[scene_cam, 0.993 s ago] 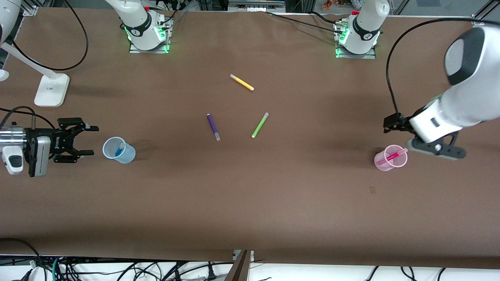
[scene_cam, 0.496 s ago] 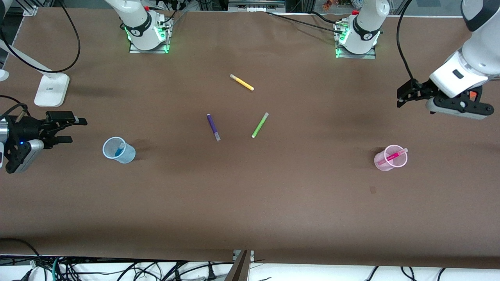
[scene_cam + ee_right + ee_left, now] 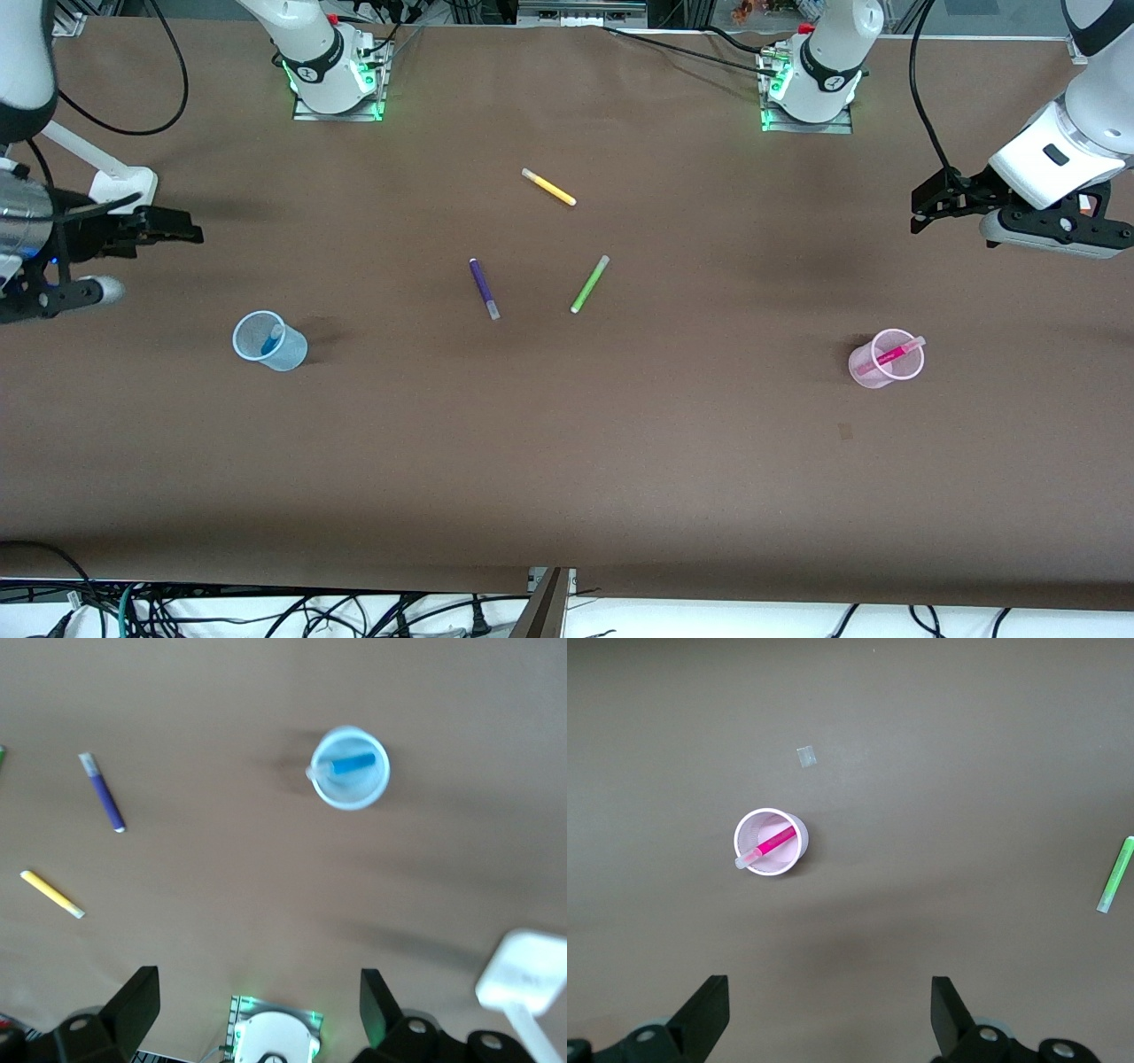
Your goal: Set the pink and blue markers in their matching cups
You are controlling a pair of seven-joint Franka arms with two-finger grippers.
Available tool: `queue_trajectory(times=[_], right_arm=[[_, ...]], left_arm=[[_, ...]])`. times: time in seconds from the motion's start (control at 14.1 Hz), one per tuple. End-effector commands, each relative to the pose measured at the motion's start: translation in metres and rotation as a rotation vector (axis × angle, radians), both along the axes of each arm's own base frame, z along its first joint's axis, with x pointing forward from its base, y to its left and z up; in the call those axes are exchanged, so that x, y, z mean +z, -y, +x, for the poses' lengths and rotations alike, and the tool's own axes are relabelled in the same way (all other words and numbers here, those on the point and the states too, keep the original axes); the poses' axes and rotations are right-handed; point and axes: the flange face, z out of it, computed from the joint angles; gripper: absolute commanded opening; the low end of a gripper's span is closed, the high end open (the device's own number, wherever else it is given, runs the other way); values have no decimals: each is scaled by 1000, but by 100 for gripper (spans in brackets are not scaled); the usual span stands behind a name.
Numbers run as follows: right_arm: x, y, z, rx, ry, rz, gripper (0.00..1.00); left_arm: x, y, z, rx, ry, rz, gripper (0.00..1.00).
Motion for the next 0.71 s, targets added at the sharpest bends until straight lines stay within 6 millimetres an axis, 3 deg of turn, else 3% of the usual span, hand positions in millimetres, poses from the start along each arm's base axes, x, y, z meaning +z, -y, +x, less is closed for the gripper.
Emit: queue_trajectory(times=[0.0,0.14,0.28,0.43,0.64], right_arm=[[12,2,-57,-57,44,-56,100],[12,2,-76,-52,53,-65,100],[26,5,-84,-47,81,-75,100],[47,21,-97,-75,124,-88,100],[55,42,-102,-117,137,-84,100]], left_arm=[[2,0,-4,-14,-11,-20,100],[2,1,-4,-15,-11,-20,100],[2,1,-4,-15,-11,-20,100],[2,1,-5,-15,-12,-20,100],[2,1,-4,-15,-11,-21,100]])
